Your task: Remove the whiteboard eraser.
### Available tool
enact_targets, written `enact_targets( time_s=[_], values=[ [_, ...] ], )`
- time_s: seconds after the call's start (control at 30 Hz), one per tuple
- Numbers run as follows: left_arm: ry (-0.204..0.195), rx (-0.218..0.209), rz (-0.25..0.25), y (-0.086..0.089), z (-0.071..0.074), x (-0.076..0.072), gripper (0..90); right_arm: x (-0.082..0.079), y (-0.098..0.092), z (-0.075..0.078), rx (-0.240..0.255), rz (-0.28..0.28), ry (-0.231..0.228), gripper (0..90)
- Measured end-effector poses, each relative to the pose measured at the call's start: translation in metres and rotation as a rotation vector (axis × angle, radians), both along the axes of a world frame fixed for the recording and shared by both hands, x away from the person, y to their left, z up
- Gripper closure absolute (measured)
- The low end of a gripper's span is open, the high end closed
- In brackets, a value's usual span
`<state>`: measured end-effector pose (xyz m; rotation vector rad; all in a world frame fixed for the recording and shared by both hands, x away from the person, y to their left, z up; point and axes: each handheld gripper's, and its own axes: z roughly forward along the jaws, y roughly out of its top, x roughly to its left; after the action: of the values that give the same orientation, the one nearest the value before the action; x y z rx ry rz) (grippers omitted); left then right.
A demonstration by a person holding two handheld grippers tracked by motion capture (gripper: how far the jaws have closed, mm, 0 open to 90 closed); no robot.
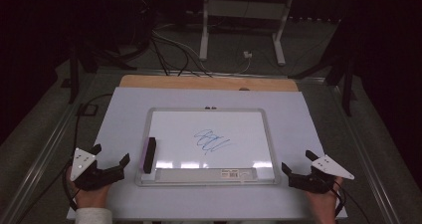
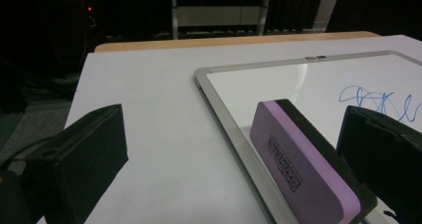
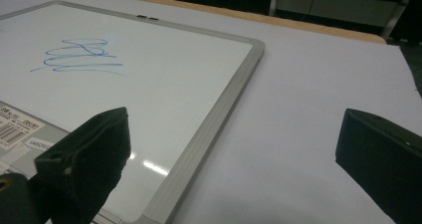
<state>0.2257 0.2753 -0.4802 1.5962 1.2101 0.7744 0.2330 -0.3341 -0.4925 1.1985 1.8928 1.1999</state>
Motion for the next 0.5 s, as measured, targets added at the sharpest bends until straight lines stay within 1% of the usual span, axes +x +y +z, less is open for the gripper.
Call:
enact_targets(
  time_s=[0.03,0.07,0.1,0.2,0.23,0.37,0.43,0.5],
  values=[
    [0.002,-0.001,-0.002,0.0000,0.0000,0.0002,0.5,0.0003,-0.0006,-0.0007,0.015,0.002,0.006,1.1],
    [0.003,0.000,0.000,-0.0003,0.0000,0.0002,0.5,0.0003,-0.0006,-0.0007,0.015,0.002,0.006,1.1],
    [0.005,0.004,0.000,-0.0003,0.0001,0.0000,0.4,0.0001,-0.0020,-0.0008,0.032,-0.002,0.009,1.1],
    [0.011,0.015,0.006,-0.0004,0.0005,-0.0009,0.5,-0.0003,-0.0030,-0.0003,0.036,-0.009,0.005,1.1],
    [0.014,0.015,0.005,-0.0001,0.0002,-0.0011,0.5,-0.0004,-0.0035,-0.0001,0.045,-0.011,0.002,1.1],
    [0.028,0.008,0.008,0.0015,0.0007,-0.0019,0.5,-0.0004,-0.0031,0.0006,0.056,-0.009,-0.001,1.1],
    [0.037,-0.007,0.012,0.0018,0.0016,-0.0026,0.5,-0.0001,-0.0030,0.0006,0.055,-0.007,0.000,1.2],
    [0.046,-0.021,0.002,0.0021,0.0029,-0.0036,1.0,0.0003,-0.0026,0.0002,0.057,-0.003,0.001,1.2]
  ],
)
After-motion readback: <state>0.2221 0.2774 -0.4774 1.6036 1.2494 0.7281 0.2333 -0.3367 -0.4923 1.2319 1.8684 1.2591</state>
